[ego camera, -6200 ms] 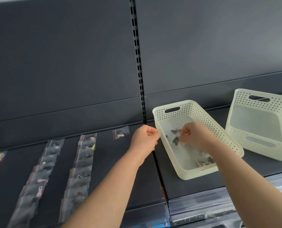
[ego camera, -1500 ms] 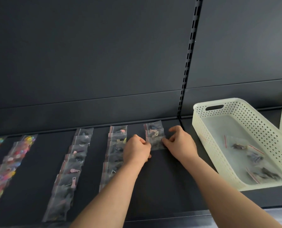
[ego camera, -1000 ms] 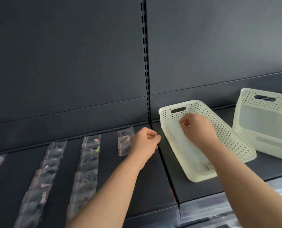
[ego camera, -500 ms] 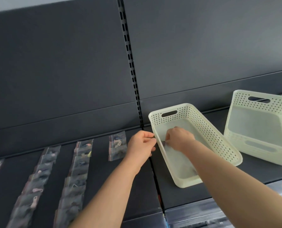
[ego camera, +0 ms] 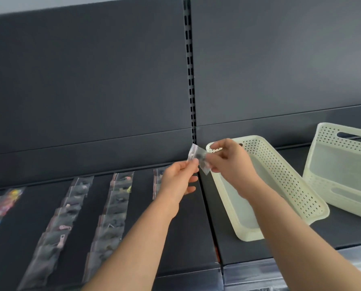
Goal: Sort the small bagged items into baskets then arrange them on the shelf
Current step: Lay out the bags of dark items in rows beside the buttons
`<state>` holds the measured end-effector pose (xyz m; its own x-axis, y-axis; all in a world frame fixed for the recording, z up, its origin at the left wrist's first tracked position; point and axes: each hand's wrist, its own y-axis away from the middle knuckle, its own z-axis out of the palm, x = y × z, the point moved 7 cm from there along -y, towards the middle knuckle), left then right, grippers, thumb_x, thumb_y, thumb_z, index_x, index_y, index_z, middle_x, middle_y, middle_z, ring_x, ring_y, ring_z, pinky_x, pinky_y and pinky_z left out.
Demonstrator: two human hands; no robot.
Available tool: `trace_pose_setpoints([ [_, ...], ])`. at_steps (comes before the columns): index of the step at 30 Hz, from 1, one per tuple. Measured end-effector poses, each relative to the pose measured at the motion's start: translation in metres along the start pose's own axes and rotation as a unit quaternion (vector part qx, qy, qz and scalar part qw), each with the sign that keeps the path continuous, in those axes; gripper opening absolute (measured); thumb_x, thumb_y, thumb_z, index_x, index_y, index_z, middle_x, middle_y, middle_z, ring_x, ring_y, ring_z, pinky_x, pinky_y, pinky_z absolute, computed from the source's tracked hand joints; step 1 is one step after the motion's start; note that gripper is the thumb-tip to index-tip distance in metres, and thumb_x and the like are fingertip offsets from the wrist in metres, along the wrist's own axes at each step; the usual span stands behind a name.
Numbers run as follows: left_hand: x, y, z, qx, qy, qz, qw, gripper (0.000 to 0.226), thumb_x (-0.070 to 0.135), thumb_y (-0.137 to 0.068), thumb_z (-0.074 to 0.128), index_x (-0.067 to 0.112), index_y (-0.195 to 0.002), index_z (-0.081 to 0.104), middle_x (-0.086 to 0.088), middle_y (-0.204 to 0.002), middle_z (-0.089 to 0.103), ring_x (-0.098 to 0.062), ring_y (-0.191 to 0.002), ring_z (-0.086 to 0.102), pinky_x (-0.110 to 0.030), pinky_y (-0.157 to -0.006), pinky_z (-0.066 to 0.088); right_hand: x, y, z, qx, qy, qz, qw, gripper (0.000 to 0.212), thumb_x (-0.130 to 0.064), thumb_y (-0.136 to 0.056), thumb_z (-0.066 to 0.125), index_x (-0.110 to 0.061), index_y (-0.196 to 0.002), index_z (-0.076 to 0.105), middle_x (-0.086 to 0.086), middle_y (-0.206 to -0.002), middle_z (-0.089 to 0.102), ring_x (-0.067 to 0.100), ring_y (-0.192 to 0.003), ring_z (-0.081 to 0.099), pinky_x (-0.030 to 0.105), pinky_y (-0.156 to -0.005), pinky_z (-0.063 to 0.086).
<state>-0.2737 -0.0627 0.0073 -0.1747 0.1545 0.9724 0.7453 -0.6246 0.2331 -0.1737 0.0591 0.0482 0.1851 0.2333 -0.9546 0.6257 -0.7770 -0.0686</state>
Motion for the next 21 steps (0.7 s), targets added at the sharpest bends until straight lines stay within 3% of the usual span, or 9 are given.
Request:
trace_pose_setpoints([
  [3, 0.0, 0.0, -0.024, 0.038, 0.042, 0.008, 0.998, 0.014, 0.03, -0.093, 0.066, 0.017, -0.098, 0.07, 0.006, -0.088, 0.074, -0.009, -0.079, 0.066, -0.028, -0.07, 0.056, -0.008, 0.011, 0.023, -0.031, 0.016, -0.009, 0.999, 0.022, -0.013, -0.082, 0.065, -0.022, -0.101, 0.058, 0.0, -0.071, 0.072, 0.014, -0.073, 0.067, 0.04, -0.08, 0.056],
  [6, -0.002, 0.001, -0.05, 0.05, 0.009, 0.022, 0.998, 0.012, 0.019, -0.095, 0.063, 0.015, -0.085, 0.068, 0.004, -0.074, 0.065, -0.011, -0.073, 0.06, -0.026, -0.067, 0.054, 0.0, 0.016, 0.043, -0.041, 0.047, 0.001, 0.998, 0.025, -0.014, -0.081, 0.067, -0.023, -0.103, 0.058, 0.0, -0.07, 0.071, 0.016, -0.078, 0.067, 0.044, -0.082, 0.055],
  [10, -0.018, 0.002, -0.076, 0.078, 0.035, -0.006, 0.996, 0.015, 0.015, -0.098, 0.056, 0.01, -0.085, 0.062, 0.0, -0.074, 0.063, -0.012, -0.07, 0.06, -0.023, -0.06, 0.053, 0.022, 0.025, 0.072, -0.075, -0.075, 0.094, 0.99, 0.037, -0.022, -0.083, 0.072, -0.018, -0.116, 0.056, -0.001, -0.084, 0.072, 0.017, -0.083, 0.069, 0.038, -0.083, 0.057],
  [13, -0.029, 0.005, -0.09, 0.096, 0.044, -0.026, 0.994, 0.014, 0.012, -0.099, 0.053, 0.01, -0.086, 0.06, -0.002, -0.075, 0.065, -0.012, -0.068, 0.059, -0.024, -0.06, 0.053, 0.033, 0.038, 0.095, -0.117, -0.108, 0.138, 0.978, 0.036, -0.007, -0.082, 0.072, -0.012, -0.114, 0.057, 0.004, -0.079, 0.071, 0.017, -0.076, 0.068, 0.032, -0.08, 0.057],
  [17, -0.043, 0.006, -0.106, 0.12, -0.124, -0.014, 0.985, 0.017, 0.009, -0.096, 0.049, 0.011, -0.083, 0.06, -0.003, -0.075, 0.067, -0.015, -0.069, 0.062, -0.032, -0.062, 0.057, 0.046, 0.04, 0.097, -0.087, -0.016, 0.13, 0.988, 0.035, -0.007, -0.078, 0.073, -0.018, -0.108, 0.061, -0.001, -0.072, 0.072, 0.012, -0.069, 0.066, 0.034, -0.082, 0.056],
  [21, -0.059, 0.003, -0.112, 0.101, -0.256, -0.02, 0.961, 0.025, 0.015, -0.096, 0.048, 0.015, -0.075, 0.061, -0.003, -0.07, 0.07, -0.026, -0.075, 0.072, -0.046, -0.07, 0.062, 0.063, 0.043, 0.104, -0.088, 0.074, 0.133, 0.984, 0.037, -0.017, -0.079, 0.071, -0.023, -0.113, 0.06, -0.006, -0.073, 0.072, 0.01, -0.078, 0.067, 0.034, -0.08, 0.054],
])
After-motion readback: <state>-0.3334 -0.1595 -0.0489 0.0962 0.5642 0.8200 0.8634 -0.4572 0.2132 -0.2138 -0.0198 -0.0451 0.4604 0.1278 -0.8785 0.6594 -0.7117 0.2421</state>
